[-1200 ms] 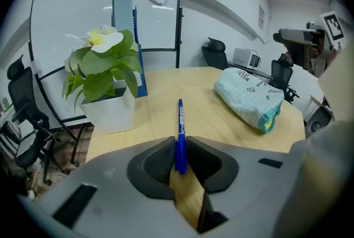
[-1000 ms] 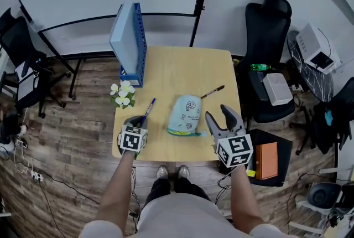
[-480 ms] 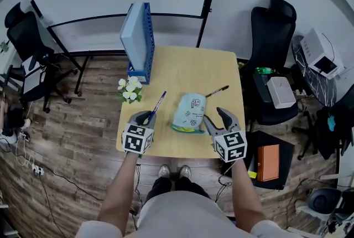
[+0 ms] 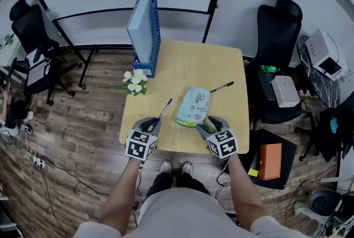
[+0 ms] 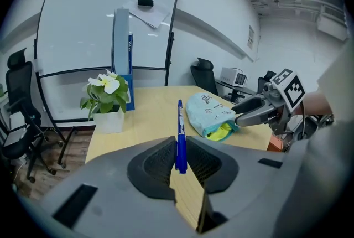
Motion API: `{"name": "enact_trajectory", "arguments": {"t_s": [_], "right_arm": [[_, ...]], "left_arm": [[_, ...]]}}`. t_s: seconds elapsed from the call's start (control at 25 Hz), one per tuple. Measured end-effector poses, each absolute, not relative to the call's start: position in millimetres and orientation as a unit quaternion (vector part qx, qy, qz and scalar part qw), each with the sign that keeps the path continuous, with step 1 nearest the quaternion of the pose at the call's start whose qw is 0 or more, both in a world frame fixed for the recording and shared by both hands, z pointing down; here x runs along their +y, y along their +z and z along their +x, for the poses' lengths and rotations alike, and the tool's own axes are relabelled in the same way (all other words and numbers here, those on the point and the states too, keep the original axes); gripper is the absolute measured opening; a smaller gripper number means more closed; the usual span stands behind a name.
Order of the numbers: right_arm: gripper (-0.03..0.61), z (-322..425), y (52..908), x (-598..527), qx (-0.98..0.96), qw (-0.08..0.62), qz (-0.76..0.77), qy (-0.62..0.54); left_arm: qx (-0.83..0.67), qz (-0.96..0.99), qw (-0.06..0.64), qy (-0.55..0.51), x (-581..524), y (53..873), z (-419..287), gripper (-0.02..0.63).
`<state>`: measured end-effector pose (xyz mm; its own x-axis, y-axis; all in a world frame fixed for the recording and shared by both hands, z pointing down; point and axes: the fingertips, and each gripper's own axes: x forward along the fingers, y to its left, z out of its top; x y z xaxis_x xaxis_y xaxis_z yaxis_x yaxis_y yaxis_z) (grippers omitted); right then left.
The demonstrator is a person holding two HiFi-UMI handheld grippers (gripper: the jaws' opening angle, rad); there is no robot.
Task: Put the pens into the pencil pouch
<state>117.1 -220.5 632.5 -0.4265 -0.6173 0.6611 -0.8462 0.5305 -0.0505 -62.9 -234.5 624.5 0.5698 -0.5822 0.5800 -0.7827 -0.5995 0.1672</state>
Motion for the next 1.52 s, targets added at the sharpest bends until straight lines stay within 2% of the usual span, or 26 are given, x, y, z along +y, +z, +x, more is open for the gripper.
{"name": "enact_trajectory", "arguments": {"t_s": [0.16, 0.36, 0.44, 0.84, 1.52], "right_arm": [[0.230, 114.7, 656.5, -216.9, -0.811, 0.326, 0.438, 0.210], [0.092, 108.2, 662.7, -216.9, -0.810, 0.343, 0.425, 0.212], [0.069, 104.1, 657.9, -218.4, -0.815, 0.335, 0.422, 0.214], [0.053, 83.8, 628.5, -235.9, -0.833, 0.312, 0.416, 0.189], [0.052, 63.6, 625.5, -195.0, -0.856, 0.324, 0.369, 0.162]], "left_arm": [[-0.392, 0.859, 0.220, 0.245, -217.2, 632.0, -65.4, 0.064], [-0.388, 0.859, 0.226, 0.248, -202.1, 633.1, -68.2, 0.064], [-0.385, 0.860, 0.223, 0.248, -195.2, 629.7, -68.5, 0.063], [-0.330, 0.866, 0.236, 0.293, -159.8, 632.0, -43.0, 0.064], [-0.331, 0.841, 0.238, 0.357, -210.6, 652.5, 12.6, 0.064]]}}
